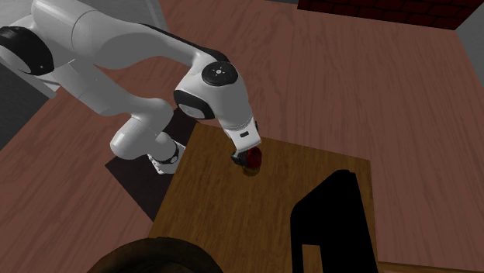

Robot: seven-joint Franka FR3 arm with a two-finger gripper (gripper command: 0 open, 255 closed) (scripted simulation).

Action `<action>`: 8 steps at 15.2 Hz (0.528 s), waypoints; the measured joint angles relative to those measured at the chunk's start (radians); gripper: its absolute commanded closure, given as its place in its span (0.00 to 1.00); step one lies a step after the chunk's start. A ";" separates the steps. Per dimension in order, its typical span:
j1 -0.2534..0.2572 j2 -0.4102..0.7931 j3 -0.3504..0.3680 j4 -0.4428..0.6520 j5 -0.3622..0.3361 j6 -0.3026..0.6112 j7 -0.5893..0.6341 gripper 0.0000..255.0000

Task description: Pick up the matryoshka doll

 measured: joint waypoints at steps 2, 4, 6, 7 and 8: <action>0.000 0.000 0.000 0.000 0.000 0.000 0.000 1.00; 0.000 -0.002 -0.001 0.004 -0.001 -0.006 0.000 1.00; -0.002 -0.002 -0.004 0.024 -0.004 -0.028 0.000 1.00; -0.002 -0.006 -0.005 0.033 -0.005 -0.041 0.000 1.00; -0.004 -0.007 -0.008 0.046 -0.007 -0.055 0.000 1.00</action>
